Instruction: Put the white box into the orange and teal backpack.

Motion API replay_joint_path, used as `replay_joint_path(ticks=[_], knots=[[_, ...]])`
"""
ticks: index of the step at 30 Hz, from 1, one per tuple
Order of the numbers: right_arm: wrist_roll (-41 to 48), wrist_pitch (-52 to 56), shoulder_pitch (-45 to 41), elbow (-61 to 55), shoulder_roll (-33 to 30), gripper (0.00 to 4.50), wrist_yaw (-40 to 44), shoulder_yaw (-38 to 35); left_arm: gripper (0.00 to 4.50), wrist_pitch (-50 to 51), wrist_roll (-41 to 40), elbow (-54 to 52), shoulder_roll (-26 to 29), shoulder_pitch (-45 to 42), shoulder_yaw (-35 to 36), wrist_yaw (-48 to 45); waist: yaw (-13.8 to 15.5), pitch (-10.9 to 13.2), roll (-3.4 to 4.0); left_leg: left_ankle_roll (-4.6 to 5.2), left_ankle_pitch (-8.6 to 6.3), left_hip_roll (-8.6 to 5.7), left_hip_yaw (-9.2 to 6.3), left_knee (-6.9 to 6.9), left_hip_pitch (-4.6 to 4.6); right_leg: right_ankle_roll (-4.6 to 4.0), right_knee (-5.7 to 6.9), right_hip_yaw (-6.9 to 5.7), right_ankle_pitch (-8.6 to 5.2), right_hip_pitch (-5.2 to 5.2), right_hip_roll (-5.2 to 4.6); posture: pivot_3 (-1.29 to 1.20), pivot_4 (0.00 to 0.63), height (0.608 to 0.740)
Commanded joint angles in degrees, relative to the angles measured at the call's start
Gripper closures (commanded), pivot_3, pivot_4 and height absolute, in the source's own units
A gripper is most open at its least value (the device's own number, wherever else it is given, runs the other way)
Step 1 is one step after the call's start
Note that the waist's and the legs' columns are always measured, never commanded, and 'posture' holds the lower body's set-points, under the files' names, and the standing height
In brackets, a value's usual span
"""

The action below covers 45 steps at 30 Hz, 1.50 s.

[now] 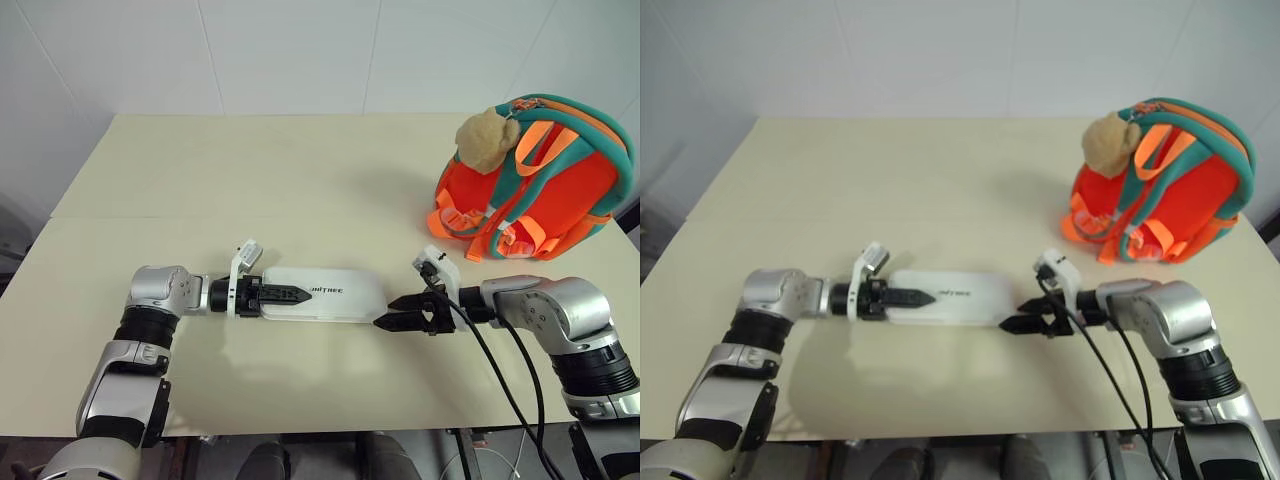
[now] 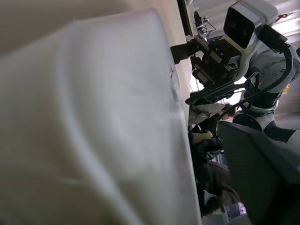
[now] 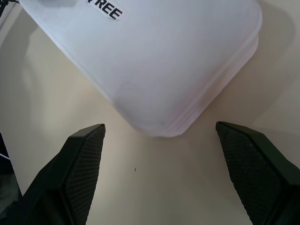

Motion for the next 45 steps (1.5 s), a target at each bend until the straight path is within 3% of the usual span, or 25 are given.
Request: replay_joint_path(ticks=[1, 5, 6, 13, 16, 22, 30, 36, 45], knots=[[0.85, -1.54, 0.49, -2.26, -1.77, 0.00, 1.78, -0.23, 1.94, 2.62, -2.62, -1.67, 1.43, 0.23, -0.33, -2.23, -0.01, 0.00, -0.01, 0.00, 0.00, 0.01, 0.00, -0.01, -0.01, 0.00, 0.00, 0.00, 0.00, -0.01, 0.01, 0.00, 0.150, 0.740], [0.66, -2.40, 1.11, -2.17, -2.47, 0.00, 2.56, -0.13, 3.19, 4.37, -3.63, -3.29, 3.66, 0.67, -1.14, -3.53, -0.07, 0.00, -0.01, 0.00, 0.00, 0.05, 0.00, -0.03, -0.01, 0.00, 0.01, 0.00, 0.00, -0.04, 0.05, 0.00, 0.150, 0.740], [0.55, -2.64, 1.23, -2.08, -2.56, 0.00, 2.68, -0.07, 3.29, 4.79, -3.98, -3.54, 3.99, 0.74, -1.16, -3.61, -0.06, 0.00, -0.01, -0.01, 0.01, 0.05, 0.00, -0.04, -0.01, 0.00, 0.01, 0.00, 0.00, -0.04, 0.05, 0.00, 0.150, 0.740], [-0.29, -5.95, 3.00, -1.55, -2.48, 0.00, 1.46, -3.12, 3.29, 9.23, -8.74, -9.70, 5.02, 2.79, 3.03, -2.34, 0.03, 0.01, -0.01, -0.02, 0.01, 0.05, -0.01, -0.05, -0.05, -0.01, -0.02, 0.01, 0.00, -0.07, 0.02, 0.00, 0.150, 0.740], [-3.41, -11.73, 4.19, -0.42, -5.61, 0.00, 0.94, -5.21, 3.29, 8.70, -10.33, -15.41, 6.28, 4.78, 4.68, -2.08, 0.05, 0.02, 0.00, -0.04, 0.02, 0.05, -0.02, -0.08, -0.11, -0.01, -0.02, 0.00, 0.00, -0.15, 0.02, 0.00, 0.150, 0.740], [-3.38, -14.02, 5.59, 2.96, -10.25, 0.00, -4.24, -20.76, 3.29, -3.05, -10.62, -21.27, 9.40, 10.93, 8.59, -3.77, 0.19, 0.03, 0.01, -0.22, 0.12, 0.04, 0.04, -0.23, -0.12, -0.02, -0.07, 0.05, -0.01, -0.20, -0.05, 0.00, 0.150, 0.740], [-6.63, -19.67, 7.49, 5.19, -15.74, 0.00, -8.25, -30.78, 3.29, -7.53, -10.90, -22.47, 11.47, 14.17, 9.14, -4.11, 0.08, 0.03, 0.01, -0.17, 0.09, 0.05, 0.13, -0.31, -0.12, -0.09, -0.09, 0.06, -0.05, -0.24, -0.02, 0.00, 0.150, 0.740], [-9.71, -26.93, 1.98, 13.19, -14.91, 0.00, -10.90, -29.94, 3.29, -9.61, -10.25, -22.30, 11.65, 14.36, 7.98, -3.98, -0.10, 0.03, 0.01, -0.17, 0.10, 0.07, 0.18, -0.30, -0.02, -0.08, -0.09, 0.11, -0.04, -0.23, 0.01, 0.00, 0.150, 0.740], [-10.99, -36.11, -12.70, 28.66, -4.64, 0.00, -11.63, -25.02, 3.29, -11.06, -10.38, -23.36, 12.07, 15.61, 7.95, -3.43, -1.27, 0.03, 0.01, -0.23, 0.15, 0.09, 0.22, -0.34, 0.02, -0.08, 0.08, 0.15, -0.04, -0.23, 0.02, 0.00, 0.150, 0.740]])
